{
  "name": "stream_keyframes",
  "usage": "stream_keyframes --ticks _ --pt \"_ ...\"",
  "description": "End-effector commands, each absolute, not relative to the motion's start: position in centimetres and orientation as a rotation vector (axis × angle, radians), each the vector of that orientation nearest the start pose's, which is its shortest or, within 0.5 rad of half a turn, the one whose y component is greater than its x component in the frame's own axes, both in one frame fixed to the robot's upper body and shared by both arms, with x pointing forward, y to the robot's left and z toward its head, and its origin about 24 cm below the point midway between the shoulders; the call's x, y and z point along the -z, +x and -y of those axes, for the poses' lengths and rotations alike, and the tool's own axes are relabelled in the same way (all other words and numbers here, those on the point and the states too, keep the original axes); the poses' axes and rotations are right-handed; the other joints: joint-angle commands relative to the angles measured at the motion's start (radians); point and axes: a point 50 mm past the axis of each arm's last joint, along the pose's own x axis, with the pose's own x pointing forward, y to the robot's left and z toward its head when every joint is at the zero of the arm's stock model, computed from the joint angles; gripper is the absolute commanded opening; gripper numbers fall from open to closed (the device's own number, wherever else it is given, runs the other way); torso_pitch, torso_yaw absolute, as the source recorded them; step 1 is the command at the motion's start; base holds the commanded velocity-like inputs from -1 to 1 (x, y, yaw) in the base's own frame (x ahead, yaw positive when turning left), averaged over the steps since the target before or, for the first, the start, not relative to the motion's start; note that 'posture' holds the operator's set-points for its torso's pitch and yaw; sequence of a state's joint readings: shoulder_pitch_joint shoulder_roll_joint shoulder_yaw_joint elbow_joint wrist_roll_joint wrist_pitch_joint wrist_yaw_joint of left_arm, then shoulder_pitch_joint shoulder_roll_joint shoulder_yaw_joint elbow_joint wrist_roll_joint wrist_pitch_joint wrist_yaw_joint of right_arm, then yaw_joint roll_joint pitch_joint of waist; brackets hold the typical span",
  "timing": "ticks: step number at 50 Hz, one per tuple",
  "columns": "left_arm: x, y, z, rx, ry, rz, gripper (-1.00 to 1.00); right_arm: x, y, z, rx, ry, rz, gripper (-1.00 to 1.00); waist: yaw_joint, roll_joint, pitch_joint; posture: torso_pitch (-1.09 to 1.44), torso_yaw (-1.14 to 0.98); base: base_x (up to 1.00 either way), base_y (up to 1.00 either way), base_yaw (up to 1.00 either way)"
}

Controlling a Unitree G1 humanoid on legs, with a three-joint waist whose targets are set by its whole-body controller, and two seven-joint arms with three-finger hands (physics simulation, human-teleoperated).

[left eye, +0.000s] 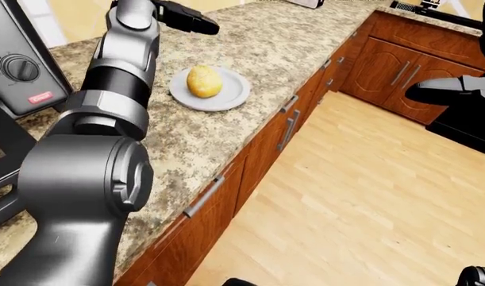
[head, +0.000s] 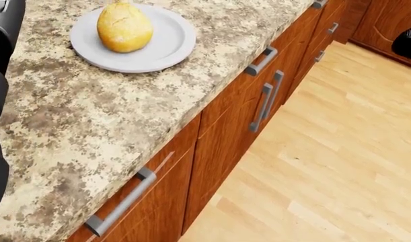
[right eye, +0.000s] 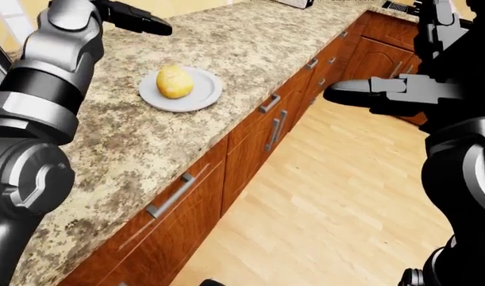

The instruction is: Pick the bread from the rack and place it on the plate on the counter.

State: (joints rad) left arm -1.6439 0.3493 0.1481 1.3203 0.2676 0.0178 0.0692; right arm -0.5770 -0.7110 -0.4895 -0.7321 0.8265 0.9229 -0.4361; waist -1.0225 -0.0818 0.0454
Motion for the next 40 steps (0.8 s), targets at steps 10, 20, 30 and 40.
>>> stream_keyframes --ticks 10,20,30,40 --pt "-39.3 40.9 -14.9 -0.136 0.408 0.468 1.00 -32.7 21.5 23.2 0.211 -0.055 0.573 1.00 -0.003 0.005 -0.026 0.09 -1.14 0.00 0.00 0.00" --pt "-41.1 40.1 -14.8 -0.142 0.433 0.510 1.00 -32.5 21.8 22.8 0.200 -0.050 0.573 1.00 -0.005 0.006 -0.024 0.09 -1.14 0.00 0.00 0.00" --pt "-42.2 38.9 -14.9 -0.148 0.449 0.544 1.00 -32.5 22.0 22.8 0.195 -0.049 0.573 1.00 -0.007 0.008 -0.022 0.09 -1.14 0.00 0.00 0.00" --pt "-42.8 36.7 -14.2 -0.134 0.464 0.575 1.00 -32.4 22.0 22.5 0.187 -0.045 0.573 1.00 -0.012 0.012 -0.014 0.09 -1.14 0.00 0.00 0.00"
